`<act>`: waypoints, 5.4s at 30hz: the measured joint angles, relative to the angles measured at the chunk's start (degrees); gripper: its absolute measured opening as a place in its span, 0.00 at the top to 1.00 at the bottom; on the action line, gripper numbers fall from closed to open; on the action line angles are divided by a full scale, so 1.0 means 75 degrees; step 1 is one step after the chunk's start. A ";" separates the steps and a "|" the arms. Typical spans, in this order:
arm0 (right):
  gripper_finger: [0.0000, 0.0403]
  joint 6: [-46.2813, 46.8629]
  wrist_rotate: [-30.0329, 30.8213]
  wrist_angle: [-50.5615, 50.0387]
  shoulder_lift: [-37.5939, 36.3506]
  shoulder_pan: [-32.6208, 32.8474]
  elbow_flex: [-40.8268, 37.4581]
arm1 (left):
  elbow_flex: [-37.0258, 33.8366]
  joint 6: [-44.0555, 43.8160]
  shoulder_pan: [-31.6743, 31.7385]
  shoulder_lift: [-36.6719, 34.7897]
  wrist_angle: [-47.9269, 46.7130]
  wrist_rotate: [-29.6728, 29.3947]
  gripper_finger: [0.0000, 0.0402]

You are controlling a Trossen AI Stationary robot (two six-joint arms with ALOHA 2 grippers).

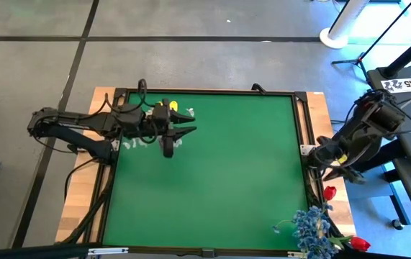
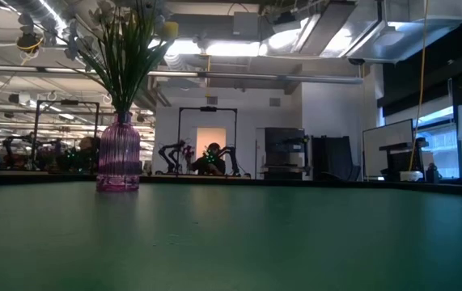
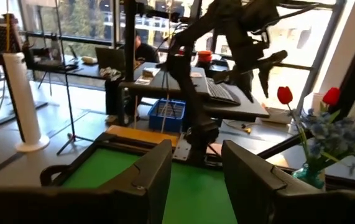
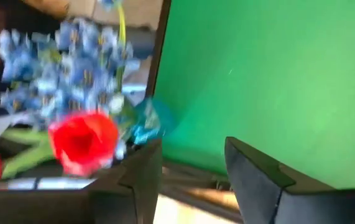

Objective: Sort flowers into vase by color
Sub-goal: Adjust the purple vase on the table

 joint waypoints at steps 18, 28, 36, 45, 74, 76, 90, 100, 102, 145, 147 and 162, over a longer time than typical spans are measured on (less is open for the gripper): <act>0.57 -0.0396 0.0458 0.0015 0.1535 0.0000 0.0027 | 0.0000 -0.0012 0.0475 -0.0749 -0.0545 0.0286 0.66; 0.57 0.0030 0.0544 0.0824 0.1421 0.0006 -0.0699 | 0.0000 -0.0068 0.0317 -0.1344 -0.0972 0.0289 0.66; 0.57 -0.0050 0.0512 0.0919 0.1499 0.0000 -0.0951 | 0.0000 -0.0074 0.0289 -0.1584 -0.1439 0.0143 0.66; 0.57 -0.0268 0.1714 -0.0006 0.0988 0.0000 0.0174 | 0.0000 -0.0074 0.0295 -0.1820 -0.1985 -0.0269 0.66; 0.57 -0.3019 0.3767 0.6118 -0.1360 -0.0413 -0.3735 | -0.2445 -0.0409 0.0411 -0.6095 -0.2815 -0.0381 0.85; 0.57 -0.3016 0.3759 0.6124 -0.1316 -0.0762 -0.3735 | -0.2700 -0.0407 0.0411 -0.6622 -0.2799 -0.0218 0.86; 0.57 -0.4168 0.2913 0.6825 -0.1066 -0.3031 -0.3735 | -0.4751 0.0063 0.0409 -0.8614 -0.1284 0.1174 0.87; 0.57 -0.4213 0.2293 0.6860 -0.1060 -0.4017 -0.3732 | -0.5792 -0.0188 0.0396 -0.8624 -0.0195 0.4063 0.87; 0.57 -0.4210 0.2298 0.6844 -0.1064 -0.4023 -0.3732 | -0.6058 -0.0326 0.0332 -0.8640 0.0084 0.4750 0.87; 0.57 -0.4019 0.2502 0.6659 -0.0904 -0.4013 -0.3735 | -0.7845 -0.1253 -0.0393 -0.8295 -0.0589 0.1511 0.87; 0.57 -0.3952 0.2502 0.6645 -0.0904 -0.4013 -0.3735 | -0.7845 -0.1123 -0.0393 -0.8175 -0.0590 0.1511 0.87; 0.91 -0.4889 0.0503 0.7836 -0.0988 -0.5768 -0.4484 | -0.7828 0.0039 -0.0393 -0.8075 -0.0431 0.0067 0.87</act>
